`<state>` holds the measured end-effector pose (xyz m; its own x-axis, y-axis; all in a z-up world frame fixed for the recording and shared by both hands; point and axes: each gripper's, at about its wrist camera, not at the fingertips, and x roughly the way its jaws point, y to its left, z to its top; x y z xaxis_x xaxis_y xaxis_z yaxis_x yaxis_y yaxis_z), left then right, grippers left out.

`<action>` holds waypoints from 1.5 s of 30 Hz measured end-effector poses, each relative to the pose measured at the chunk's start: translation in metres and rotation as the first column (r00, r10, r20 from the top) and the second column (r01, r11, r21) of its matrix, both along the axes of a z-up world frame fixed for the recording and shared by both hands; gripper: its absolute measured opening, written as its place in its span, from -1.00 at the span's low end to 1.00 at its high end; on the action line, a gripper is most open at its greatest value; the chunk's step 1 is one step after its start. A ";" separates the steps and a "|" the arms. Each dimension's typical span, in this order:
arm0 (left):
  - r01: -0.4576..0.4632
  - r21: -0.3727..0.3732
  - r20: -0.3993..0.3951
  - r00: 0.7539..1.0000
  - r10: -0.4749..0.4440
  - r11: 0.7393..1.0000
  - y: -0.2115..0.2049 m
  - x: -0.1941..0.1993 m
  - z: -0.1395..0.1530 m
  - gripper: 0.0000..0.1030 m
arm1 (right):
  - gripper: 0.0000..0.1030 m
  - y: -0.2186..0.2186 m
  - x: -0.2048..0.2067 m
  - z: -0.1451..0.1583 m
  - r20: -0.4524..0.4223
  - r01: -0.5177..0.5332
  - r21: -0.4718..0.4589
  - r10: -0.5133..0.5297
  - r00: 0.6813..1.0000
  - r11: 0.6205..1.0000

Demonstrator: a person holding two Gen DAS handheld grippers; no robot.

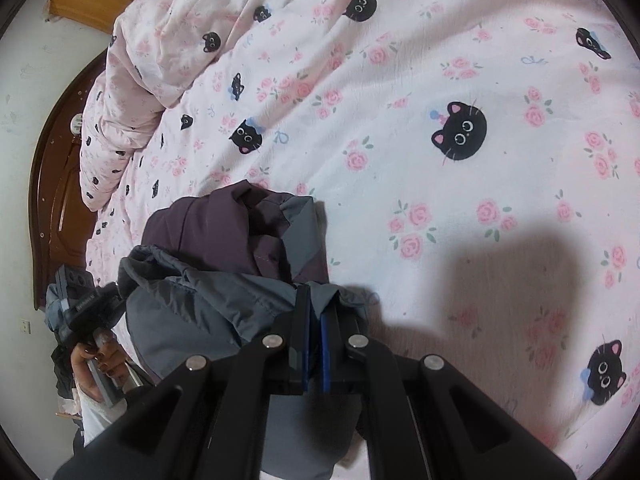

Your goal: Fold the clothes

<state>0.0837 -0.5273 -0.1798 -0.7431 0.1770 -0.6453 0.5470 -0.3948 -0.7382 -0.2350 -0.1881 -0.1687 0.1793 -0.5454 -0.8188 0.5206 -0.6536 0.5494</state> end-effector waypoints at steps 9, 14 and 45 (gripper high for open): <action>-0.072 0.134 -0.122 0.989 0.089 0.988 -0.018 0.016 0.025 -0.55 | -0.92 -0.004 -0.005 -0.002 0.025 0.002 0.017 -0.002 1.000 1.000; -0.197 0.026 -0.155 0.968 0.199 0.980 -0.022 0.040 0.059 -0.36 | -0.92 -0.005 -0.007 -0.003 0.033 0.003 0.029 -0.004 0.999 1.000; 0.179 -0.490 0.184 0.978 -0.099 0.853 0.093 -0.078 0.024 -0.26 | -0.90 -0.013 -0.006 -0.006 0.017 -0.018 0.074 0.017 1.000 0.997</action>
<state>0.0061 -0.4339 -0.1555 -0.6253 -0.1057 -0.7732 0.5441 -0.7693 -0.3348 -0.2411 -0.2011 -0.1745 0.2019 -0.4797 -0.8539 0.5235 -0.6840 0.5081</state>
